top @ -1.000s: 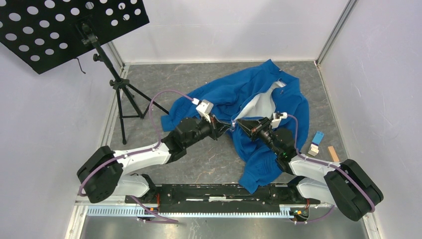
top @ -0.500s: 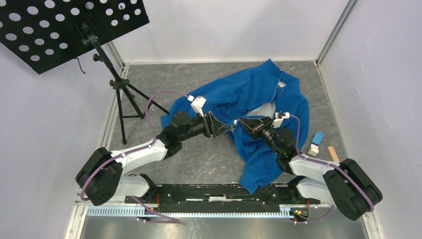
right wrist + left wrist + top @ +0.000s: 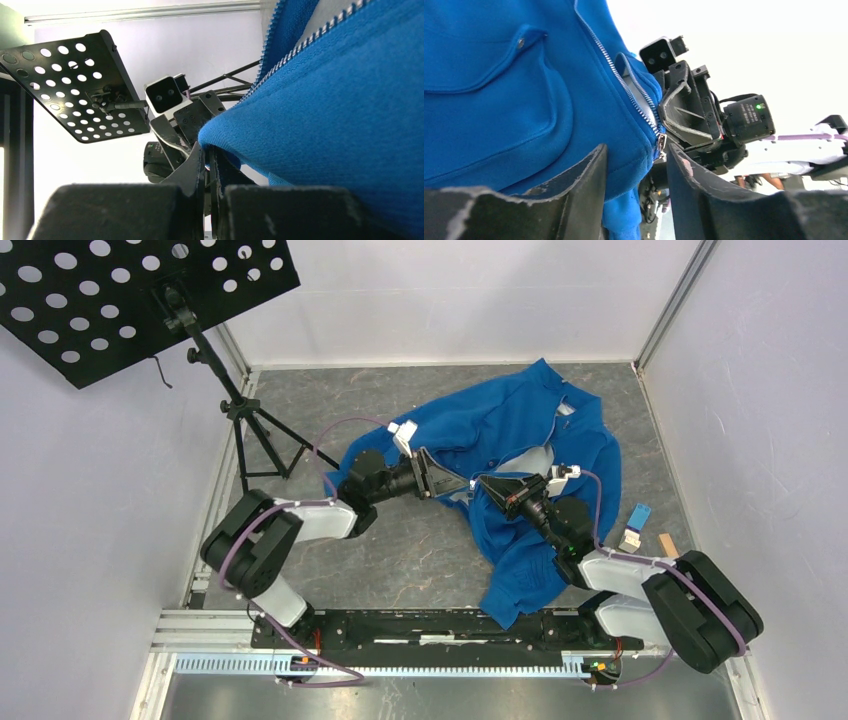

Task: Zip up the jacket

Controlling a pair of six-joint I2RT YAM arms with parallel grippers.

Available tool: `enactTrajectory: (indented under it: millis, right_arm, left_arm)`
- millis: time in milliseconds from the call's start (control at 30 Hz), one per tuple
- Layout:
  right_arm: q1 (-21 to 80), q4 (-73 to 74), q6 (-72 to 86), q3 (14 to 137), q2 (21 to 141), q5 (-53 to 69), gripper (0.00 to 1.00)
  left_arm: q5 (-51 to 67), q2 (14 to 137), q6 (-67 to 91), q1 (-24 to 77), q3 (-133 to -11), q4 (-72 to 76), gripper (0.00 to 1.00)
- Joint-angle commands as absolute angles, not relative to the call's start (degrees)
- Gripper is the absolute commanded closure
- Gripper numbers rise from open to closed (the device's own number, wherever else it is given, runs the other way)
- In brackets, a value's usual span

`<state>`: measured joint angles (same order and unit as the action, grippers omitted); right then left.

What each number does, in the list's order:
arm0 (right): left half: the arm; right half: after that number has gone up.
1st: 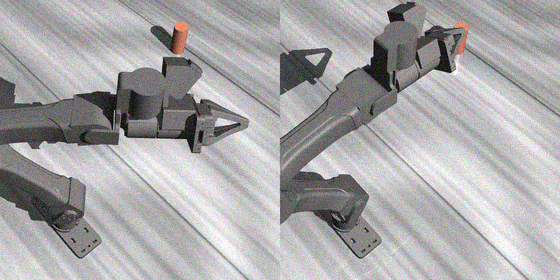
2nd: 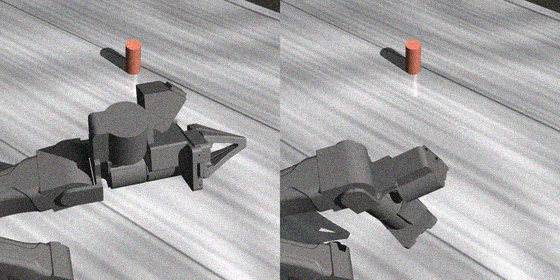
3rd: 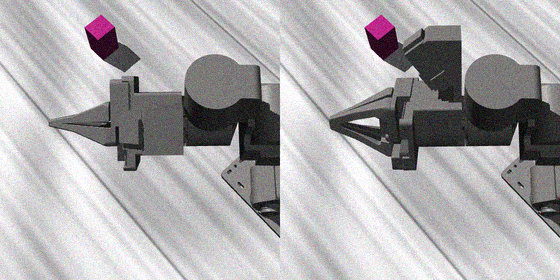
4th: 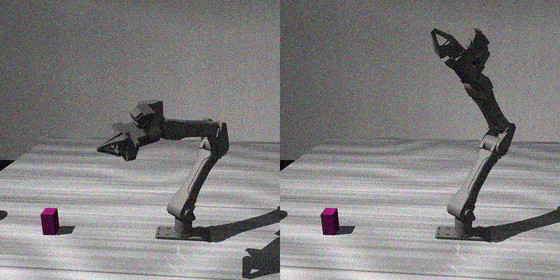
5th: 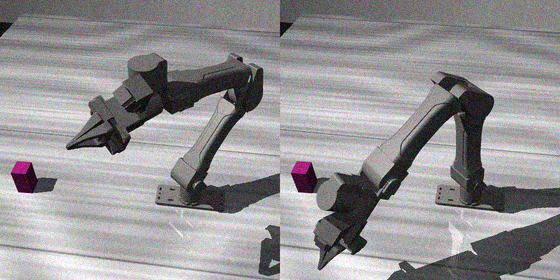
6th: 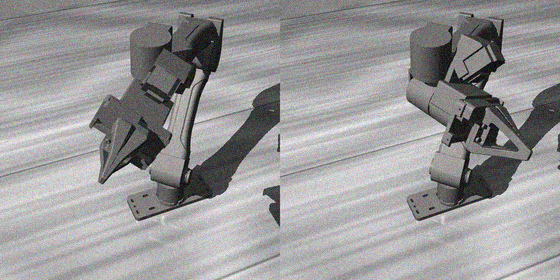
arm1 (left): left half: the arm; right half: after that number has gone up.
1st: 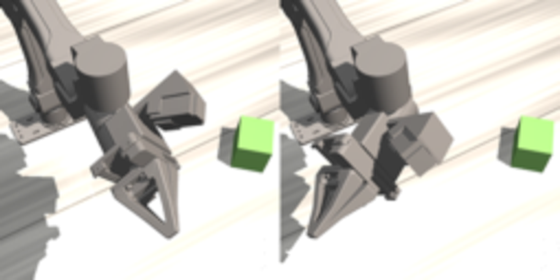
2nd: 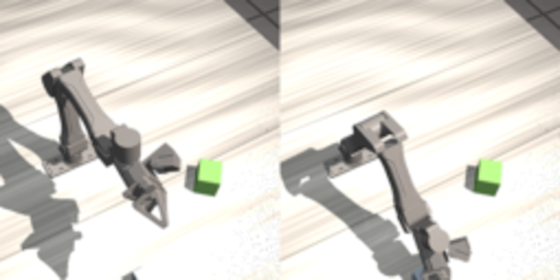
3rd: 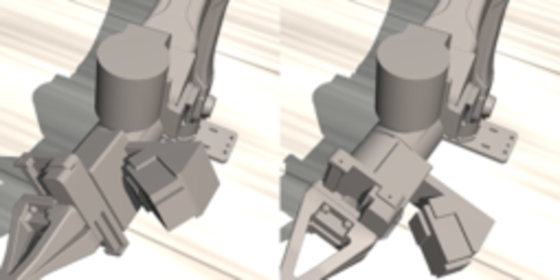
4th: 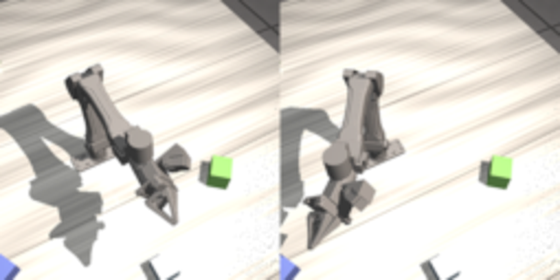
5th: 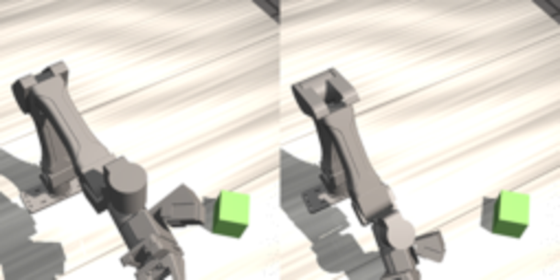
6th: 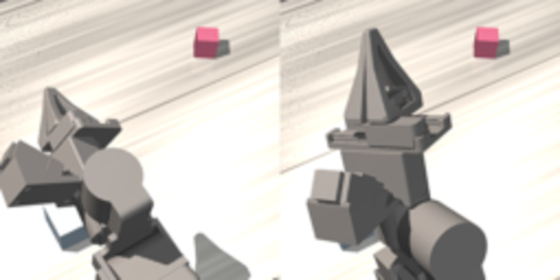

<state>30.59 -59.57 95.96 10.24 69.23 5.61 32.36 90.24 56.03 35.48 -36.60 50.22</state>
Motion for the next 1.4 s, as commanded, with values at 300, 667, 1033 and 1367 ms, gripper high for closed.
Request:
enactTrajectory:
  millis: [300,667,1033,1367]
  right_arm:
    - [30.5,-64.6,96.5,10.5,70.8,6.7,1.0]
    - [30.5,-64.1,96.6,11.0,70.7,6.1,1.0]
    - [30.2,-59.4,84.9,9.7,69.4,8.3,0.6]
    - [29.9,-21.2,33.5,17.4,59.9,18.2,0.09]
  left_arm:
    - [39.2,99.1,68.3,35.9,-34.9,76.6,0.71]
    - [38.6,98.9,66.4,37.2,-35.2,74.1,0.7]
    - [40.7,96.1,63.9,36.8,-37.0,60.3,0.98]
    - [52.3,96.5,68.0,33.3,-38.6,52.1,0.98]
